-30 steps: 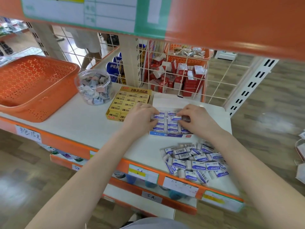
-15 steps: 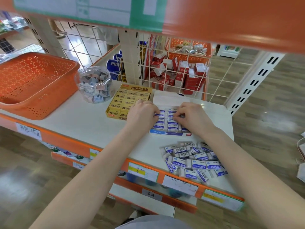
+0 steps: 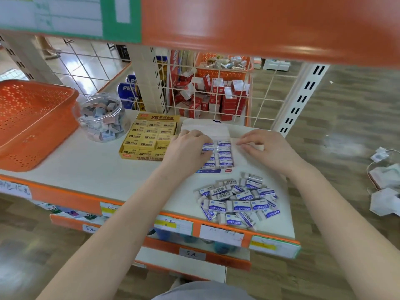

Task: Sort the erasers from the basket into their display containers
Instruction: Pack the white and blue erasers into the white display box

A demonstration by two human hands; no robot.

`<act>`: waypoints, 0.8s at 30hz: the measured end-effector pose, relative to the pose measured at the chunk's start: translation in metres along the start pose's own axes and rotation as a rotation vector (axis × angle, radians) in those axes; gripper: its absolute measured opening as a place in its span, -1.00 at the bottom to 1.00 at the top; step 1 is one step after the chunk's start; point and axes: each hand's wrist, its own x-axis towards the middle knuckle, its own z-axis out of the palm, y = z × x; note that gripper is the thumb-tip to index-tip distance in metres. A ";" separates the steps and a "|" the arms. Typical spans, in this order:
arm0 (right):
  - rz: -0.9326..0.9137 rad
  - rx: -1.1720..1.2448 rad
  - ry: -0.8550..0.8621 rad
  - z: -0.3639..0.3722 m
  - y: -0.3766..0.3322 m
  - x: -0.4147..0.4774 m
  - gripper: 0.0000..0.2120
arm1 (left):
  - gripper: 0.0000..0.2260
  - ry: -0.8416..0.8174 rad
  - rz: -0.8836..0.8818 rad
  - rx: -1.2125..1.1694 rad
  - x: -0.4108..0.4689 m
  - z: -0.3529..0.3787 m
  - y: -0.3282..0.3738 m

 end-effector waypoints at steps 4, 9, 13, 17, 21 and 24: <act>0.101 -0.002 -0.128 -0.016 0.021 -0.022 -0.83 | -0.70 -0.148 0.272 -0.212 0.008 0.005 0.032; 0.174 0.005 -0.277 -0.012 0.030 -0.048 -0.85 | -0.76 -0.232 0.442 0.037 0.014 0.018 0.060; 0.184 0.011 -0.231 -0.005 0.030 -0.056 -0.82 | -0.74 -0.257 0.451 0.019 0.018 0.021 0.062; 0.112 -0.071 -0.147 -0.004 0.030 -0.053 -0.76 | -0.75 -0.194 0.428 -0.006 0.019 0.023 0.063; 0.055 -0.165 -0.092 -0.002 0.035 -0.050 -0.77 | -0.81 -0.193 0.424 -0.097 0.014 0.023 0.061; 0.038 -0.182 -0.092 0.002 0.036 -0.050 -0.76 | -0.79 -0.250 0.446 -0.048 0.009 0.024 0.061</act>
